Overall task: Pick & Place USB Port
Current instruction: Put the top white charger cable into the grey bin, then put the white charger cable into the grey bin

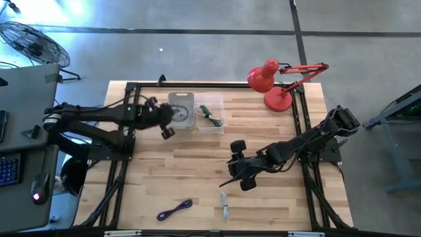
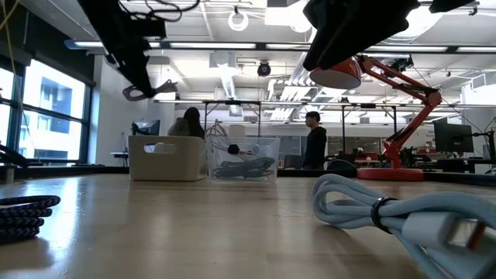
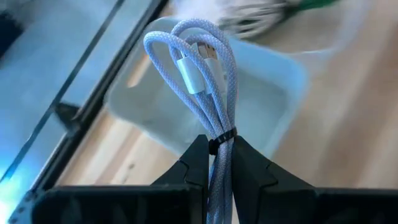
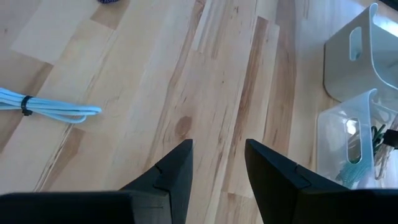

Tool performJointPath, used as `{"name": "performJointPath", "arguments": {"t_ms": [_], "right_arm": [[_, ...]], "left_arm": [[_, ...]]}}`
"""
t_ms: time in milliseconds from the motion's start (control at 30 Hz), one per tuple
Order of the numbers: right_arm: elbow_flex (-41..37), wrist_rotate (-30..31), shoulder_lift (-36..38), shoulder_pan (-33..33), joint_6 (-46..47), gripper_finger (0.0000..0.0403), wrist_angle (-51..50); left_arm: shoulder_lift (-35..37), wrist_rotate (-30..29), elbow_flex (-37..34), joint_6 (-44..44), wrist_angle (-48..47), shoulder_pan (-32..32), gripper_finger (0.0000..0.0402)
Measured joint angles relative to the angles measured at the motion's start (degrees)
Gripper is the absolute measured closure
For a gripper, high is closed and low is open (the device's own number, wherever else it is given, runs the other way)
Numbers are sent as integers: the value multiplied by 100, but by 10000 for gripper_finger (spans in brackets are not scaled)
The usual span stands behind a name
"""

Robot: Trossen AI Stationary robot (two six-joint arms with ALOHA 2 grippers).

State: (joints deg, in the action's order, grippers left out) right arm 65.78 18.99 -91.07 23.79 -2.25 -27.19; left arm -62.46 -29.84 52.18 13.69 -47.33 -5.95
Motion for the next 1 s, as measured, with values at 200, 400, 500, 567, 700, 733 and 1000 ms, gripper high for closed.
{"name": "performJointPath", "arguments": {"t_ms": [200, 400, 500, 567, 700, 733, 1000], "right_arm": [[0, -3, 0, 17, 110, 265, -93], [0, 2, 0, 56, 133, 265, -126], [0, 8, 0, 61, 133, 265, -126], [0, 8, 0, 61, 134, 265, -126], [-62, 13, 0, 61, 134, 265, -86], [-93, 11, 0, 61, 134, 265, -83], [-109, -54, 15, 61, 137, 265, -112]], "left_arm": [[-9, 420, -94, -543, 452, -878, 325], [-395, 844, -166, -1113, 1153, -1205, 229], [-763, 818, -166, -1245, 1338, -1272, 206], [-968, 831, -168, -1266, 1452, -1322, 199], [-1205, 830, -173, -1515, 1514, -1360, 197], [-1209, 832, -173, -1569, 1559, -1358, 197], [-1025, 1775, 85, -1841, 1268, -1355, 196]]}}
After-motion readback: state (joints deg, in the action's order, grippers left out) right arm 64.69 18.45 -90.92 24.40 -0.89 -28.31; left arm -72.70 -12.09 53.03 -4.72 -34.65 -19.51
